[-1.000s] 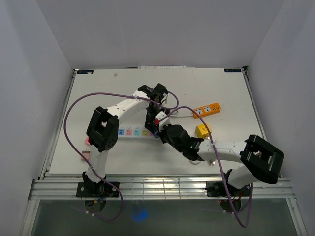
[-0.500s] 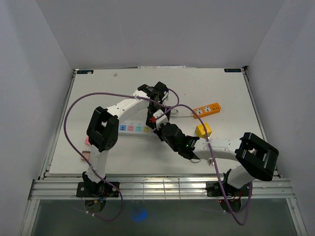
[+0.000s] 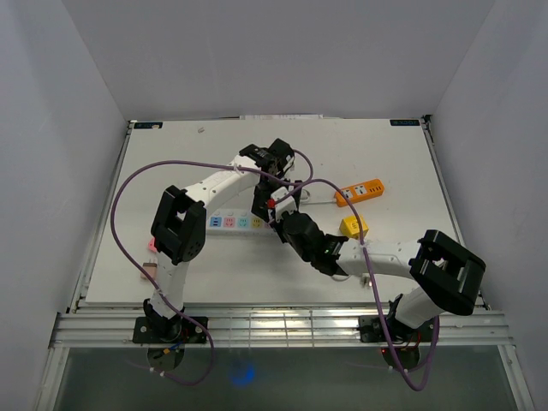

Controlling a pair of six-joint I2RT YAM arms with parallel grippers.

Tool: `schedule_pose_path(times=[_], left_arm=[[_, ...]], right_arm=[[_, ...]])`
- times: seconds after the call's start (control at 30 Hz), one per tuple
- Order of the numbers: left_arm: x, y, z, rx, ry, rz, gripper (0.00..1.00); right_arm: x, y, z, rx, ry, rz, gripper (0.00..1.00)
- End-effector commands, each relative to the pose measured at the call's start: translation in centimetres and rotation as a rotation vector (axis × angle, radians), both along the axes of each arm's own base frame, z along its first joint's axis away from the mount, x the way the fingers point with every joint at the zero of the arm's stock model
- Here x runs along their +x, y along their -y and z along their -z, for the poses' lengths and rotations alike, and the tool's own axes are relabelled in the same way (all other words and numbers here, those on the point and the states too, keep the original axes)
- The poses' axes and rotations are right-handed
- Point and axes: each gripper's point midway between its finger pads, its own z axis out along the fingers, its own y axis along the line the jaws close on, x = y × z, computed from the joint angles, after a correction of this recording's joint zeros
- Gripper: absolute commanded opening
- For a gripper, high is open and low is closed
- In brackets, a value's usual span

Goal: Insert the plug

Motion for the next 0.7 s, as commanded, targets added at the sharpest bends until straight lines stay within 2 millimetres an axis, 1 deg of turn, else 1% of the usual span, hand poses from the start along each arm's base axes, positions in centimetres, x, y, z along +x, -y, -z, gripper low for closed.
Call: schedule_pose_path(times=[0.0, 0.13, 0.27, 0.37, 0.47, 0.6, 0.63, 0.67], left_arm=[[1.1, 0.7, -3.0, -0.051, 0.087, 0.008, 0.98], [1.6, 0.8, -4.5, -0.071, 0.129, -0.003, 0.98], [2.8, 1.4, -6.9, -0.127, 0.199, -0.020, 0.98], [3.3, 2.1, -8.7, -0.181, 0.231, -0.013, 0.98], [3.7, 2.4, -10.0, -0.204, 0.256, -0.015, 0.98], [4.6, 1.8, -11.4, -0.214, 0.302, -0.051, 0.98], [5.1, 1.0, -12.4, -0.227, 0.325, -0.082, 0.98], [5.7, 0.5, -13.1, -0.236, 0.349, -0.107, 0.98]], right_arm=[[0.7, 1.5, 1.3, -0.045, -0.033, 0.064, 0.08], [0.8, 1.6, 1.4, -0.032, -0.048, 0.060, 0.08], [1.0, 1.7, 1.5, -0.026, -0.055, 0.065, 0.08], [1.1, 1.8, 1.5, -0.019, -0.058, 0.067, 0.08], [1.1, 1.7, 1.4, -0.016, -0.060, 0.063, 0.08], [1.2, 1.7, 1.6, -0.016, -0.064, 0.066, 0.08], [1.2, 1.8, 1.5, -0.013, -0.064, 0.068, 0.08], [1.3, 1.8, 1.5, -0.005, -0.068, 0.071, 0.08]])
